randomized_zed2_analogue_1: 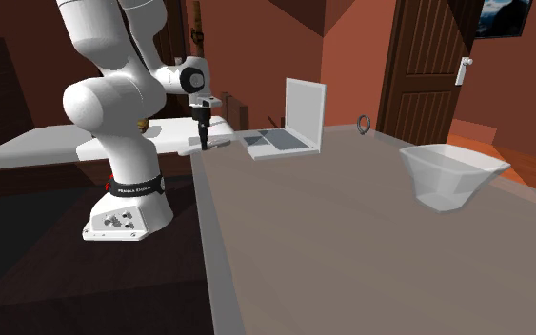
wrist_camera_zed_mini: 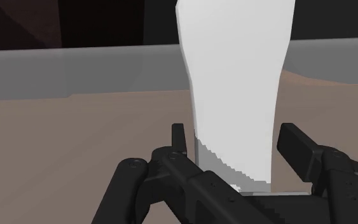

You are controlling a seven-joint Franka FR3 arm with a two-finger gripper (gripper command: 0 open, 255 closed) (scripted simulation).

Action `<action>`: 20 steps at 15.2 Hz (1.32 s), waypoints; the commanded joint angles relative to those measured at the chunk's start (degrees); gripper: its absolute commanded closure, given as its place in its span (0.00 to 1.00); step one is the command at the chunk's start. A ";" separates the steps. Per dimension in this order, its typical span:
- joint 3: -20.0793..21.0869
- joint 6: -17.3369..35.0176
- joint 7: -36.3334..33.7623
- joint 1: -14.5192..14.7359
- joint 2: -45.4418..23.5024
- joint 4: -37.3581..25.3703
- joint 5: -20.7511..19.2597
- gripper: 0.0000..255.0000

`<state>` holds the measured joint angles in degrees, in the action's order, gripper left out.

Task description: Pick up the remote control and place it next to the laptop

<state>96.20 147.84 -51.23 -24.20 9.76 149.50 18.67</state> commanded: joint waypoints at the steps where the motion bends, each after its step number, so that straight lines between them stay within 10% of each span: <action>1: 0.04 0.03 0.01 -0.04 0.00 0.01 0.02 1.00; 2: 0.04 0.03 0.01 -0.04 0.00 0.01 0.02 1.00; 3: 0.04 0.03 0.01 -0.04 0.00 0.01 0.02 0.00; 8: 0.05 0.03 0.01 -0.05 0.00 0.01 0.02 0.00; 10: -22.27 -4.36 -0.90 21.60 0.75 -0.50 -1.39 0.00; 12: -26.77 -10.05 4.03 25.99 7.05 -1.76 5.20 0.00; 20: -26.60 -10.10 4.16 25.83 7.16 -1.77 5.37 0.00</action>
